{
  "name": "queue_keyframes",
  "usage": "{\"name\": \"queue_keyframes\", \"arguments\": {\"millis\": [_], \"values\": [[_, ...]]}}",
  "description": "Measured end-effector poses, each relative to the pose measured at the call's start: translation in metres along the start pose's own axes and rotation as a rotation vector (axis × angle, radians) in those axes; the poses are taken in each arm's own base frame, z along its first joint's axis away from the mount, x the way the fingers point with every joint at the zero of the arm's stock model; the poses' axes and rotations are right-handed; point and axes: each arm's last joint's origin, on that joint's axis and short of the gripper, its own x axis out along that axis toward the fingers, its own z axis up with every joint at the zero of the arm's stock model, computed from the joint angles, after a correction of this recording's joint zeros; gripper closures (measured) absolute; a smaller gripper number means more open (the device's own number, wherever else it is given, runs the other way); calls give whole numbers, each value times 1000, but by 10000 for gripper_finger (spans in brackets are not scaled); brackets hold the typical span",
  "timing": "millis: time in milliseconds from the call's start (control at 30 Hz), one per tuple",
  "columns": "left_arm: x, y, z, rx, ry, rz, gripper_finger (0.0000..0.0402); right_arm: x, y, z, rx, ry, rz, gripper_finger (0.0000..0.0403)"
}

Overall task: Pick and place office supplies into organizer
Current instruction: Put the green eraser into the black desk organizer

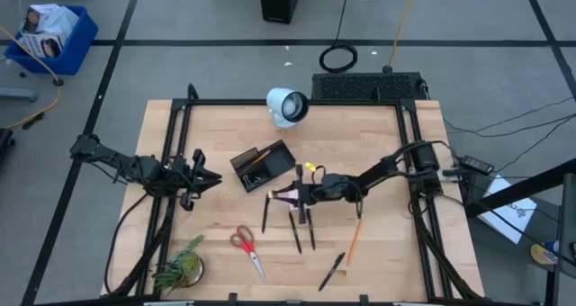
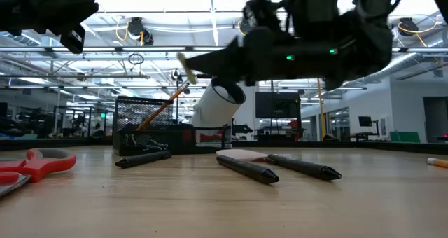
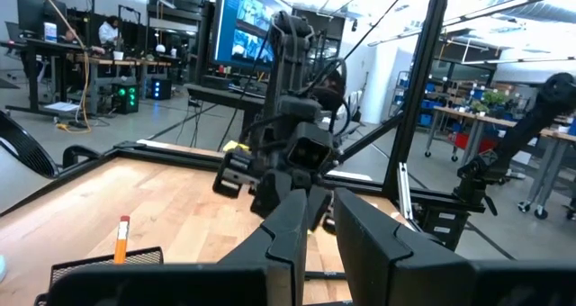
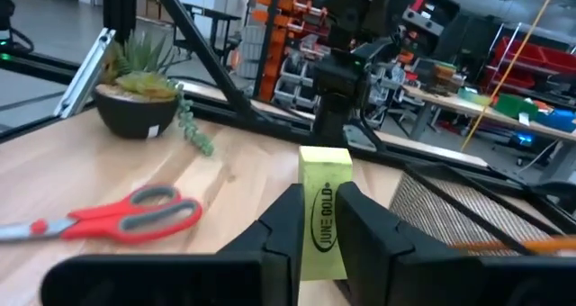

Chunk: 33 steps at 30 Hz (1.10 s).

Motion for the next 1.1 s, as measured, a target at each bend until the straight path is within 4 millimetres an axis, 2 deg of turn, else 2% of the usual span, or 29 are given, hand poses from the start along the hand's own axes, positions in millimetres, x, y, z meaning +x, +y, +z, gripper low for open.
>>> {"name": "queue_keyframes", "arguments": {"millis": [167,333,533,733,1100], "values": [[0,0,0,0,0,0,339,27,-1,-5,-1,-4,-71,348],[0,0,0,0,0,0,339,42,-5,-11,9,45,-250,348],[0,0,0,0,0,0,339,57,-8,-5,38,115,-305,348],[0,0,0,0,0,0,339,63,-11,-4,44,164,-328,348],[0,0,0,0,0,0,339,63,-31,-10,131,174,-374,348]]}}
